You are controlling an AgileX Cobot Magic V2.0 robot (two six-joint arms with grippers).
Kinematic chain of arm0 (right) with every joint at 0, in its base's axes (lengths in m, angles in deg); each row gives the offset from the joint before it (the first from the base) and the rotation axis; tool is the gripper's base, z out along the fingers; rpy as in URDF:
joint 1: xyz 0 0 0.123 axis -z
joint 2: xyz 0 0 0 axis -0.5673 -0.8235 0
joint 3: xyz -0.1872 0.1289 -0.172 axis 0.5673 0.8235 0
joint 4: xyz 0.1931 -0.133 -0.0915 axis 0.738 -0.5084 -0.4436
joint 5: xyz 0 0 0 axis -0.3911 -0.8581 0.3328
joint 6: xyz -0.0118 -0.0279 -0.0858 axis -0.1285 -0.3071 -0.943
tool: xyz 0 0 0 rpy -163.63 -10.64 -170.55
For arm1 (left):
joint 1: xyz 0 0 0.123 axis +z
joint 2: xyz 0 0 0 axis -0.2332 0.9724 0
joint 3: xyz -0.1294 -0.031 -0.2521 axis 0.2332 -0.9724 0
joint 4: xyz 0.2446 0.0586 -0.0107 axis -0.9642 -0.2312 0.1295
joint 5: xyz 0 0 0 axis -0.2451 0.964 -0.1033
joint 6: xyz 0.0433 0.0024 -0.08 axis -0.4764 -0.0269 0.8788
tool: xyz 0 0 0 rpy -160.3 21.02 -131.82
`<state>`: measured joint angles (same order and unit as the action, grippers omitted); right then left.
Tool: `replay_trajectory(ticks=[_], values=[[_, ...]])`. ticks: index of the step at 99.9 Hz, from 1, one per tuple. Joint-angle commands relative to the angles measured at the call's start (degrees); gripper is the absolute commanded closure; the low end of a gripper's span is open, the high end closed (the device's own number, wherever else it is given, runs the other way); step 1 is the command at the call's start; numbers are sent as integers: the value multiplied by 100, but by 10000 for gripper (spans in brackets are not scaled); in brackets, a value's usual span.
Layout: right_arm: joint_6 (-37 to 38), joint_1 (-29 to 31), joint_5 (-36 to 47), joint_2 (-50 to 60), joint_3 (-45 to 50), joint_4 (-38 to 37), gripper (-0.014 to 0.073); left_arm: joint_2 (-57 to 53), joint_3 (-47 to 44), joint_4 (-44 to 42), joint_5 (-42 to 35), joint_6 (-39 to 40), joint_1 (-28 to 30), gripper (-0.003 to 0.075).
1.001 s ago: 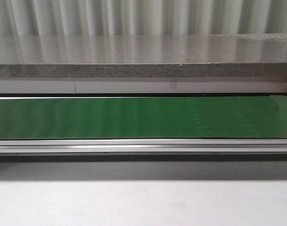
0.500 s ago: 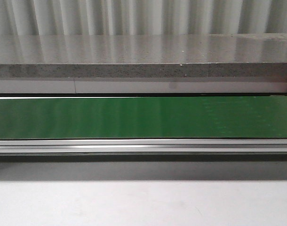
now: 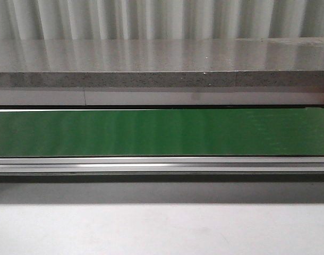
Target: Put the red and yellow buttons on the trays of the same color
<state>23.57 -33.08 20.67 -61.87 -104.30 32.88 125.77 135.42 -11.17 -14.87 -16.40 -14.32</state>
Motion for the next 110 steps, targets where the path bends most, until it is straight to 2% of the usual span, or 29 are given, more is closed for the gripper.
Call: replay_trajectory(ticks=[1, 8, 13, 36, 57, 80, 103, 110], values=[[-56, -6, 381, -48, -141, 9, 661, 335, 408, 51, -252, 57, 189, 370], [-56, -6, 381, -48, -141, 9, 661, 660, 568, 56, -193, 57, 355, 262], [-56, -6, 381, -48, -141, 9, 661, 900, 697, 167, -70, 57, 514, 233], [-56, -6, 386, -48, -141, 9, 661, 2085, 1447, 1036, 632, 57, 1274, 238], [-56, -6, 386, -48, -141, 9, 661, 3146, 2134, 1725, 974, 94, 1855, 237], [-56, -6, 386, -48, -141, 9, 661, 4283, 2949, 1707, 1659, 1238, 2043, 237], [-56, -6, 386, -48, -141, 15, 661, 4823, 3493, 1697, 1807, 2457, 2043, 237], [-56, -6, 380, -48, -133, 15, 661, 4933, 3592, 1708, 1708, 2607, 2043, 237]])
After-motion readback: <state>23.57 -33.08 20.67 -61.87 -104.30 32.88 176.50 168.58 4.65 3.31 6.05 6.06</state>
